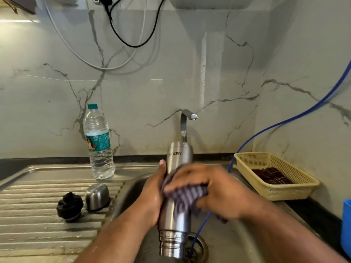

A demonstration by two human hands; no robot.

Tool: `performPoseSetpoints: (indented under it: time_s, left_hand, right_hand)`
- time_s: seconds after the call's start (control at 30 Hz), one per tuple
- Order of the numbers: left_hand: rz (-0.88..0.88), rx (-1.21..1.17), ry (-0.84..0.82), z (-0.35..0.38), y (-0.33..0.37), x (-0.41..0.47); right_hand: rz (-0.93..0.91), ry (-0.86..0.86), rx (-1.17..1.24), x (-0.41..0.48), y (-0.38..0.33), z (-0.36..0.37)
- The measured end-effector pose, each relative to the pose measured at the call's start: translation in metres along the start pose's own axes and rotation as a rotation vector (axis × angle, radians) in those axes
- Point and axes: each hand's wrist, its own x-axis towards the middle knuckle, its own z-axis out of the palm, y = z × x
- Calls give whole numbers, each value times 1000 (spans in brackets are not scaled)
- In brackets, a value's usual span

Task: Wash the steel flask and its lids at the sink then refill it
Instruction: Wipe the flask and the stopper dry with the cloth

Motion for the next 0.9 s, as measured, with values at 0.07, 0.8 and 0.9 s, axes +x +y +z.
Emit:
performPoseSetpoints:
  time_s: [0.07, 0.8, 0.9]
  left_hand:
    - [109, 159, -29, 8, -9, 3]
    - [575, 717, -3, -15, -5, 12]
    - [624, 791, 88, -21, -2, 13]
  right_hand:
    - [110, 388, -59, 1, 15, -8]
    - [-85, 371, -182, -4, -8, -17]
    - [5, 399, -103, -8, -2, -26]
